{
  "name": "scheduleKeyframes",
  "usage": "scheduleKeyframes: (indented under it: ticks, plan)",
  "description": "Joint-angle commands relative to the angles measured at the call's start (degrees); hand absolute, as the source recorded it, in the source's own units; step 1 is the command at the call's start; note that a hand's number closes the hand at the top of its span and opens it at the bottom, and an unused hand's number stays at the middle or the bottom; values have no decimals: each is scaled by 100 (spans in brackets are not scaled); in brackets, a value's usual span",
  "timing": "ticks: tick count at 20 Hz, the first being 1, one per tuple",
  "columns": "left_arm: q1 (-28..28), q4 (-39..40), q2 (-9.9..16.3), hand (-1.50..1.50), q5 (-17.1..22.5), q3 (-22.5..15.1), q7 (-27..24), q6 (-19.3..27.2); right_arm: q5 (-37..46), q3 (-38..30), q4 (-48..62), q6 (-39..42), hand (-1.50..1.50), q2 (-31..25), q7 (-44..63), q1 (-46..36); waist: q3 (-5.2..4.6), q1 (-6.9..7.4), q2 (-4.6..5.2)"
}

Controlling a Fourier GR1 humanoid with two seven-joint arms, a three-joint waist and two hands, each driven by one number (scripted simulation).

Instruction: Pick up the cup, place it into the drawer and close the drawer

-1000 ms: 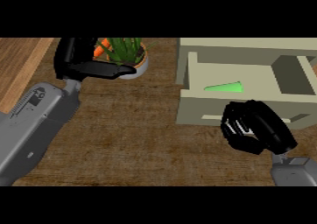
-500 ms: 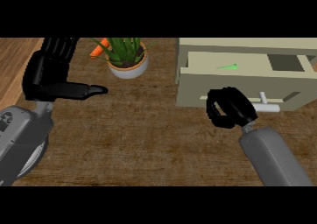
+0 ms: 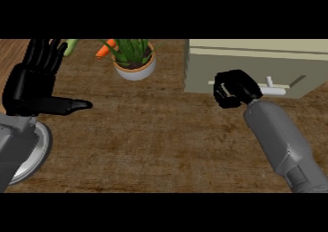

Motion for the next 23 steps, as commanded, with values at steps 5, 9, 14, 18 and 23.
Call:
scheduleKeyframes:
  ticks: [5, 9, 14, 18, 23]
  plan:
    - [156, 202, -7, -150, 36, 150, -208, -527, -110, -473, 1493, 209, 150, -422, -189, -1019, 16, 86, 128]
    - [32, 134, -47, -150, 143, 125, -17, -600, -267, -644, 1613, 272, 150, -583, -311, -1079, 24, 195, 190]
    - [238, 99, -231, -150, -49, -77, -219, -580, -472, -853, 1644, 322, 150, -677, -426, -1174, 27, 323, 238]
    - [80, 221, -200, -150, -10, 19, -156, -630, -602, -990, 1662, 372, 150, -734, -497, -1275, 25, 289, 231]
    - [181, 309, -470, -150, -104, -141, -343, -643, -618, -1007, 1708, 403, 150, -855, -755, -1206, 21, 307, 286]
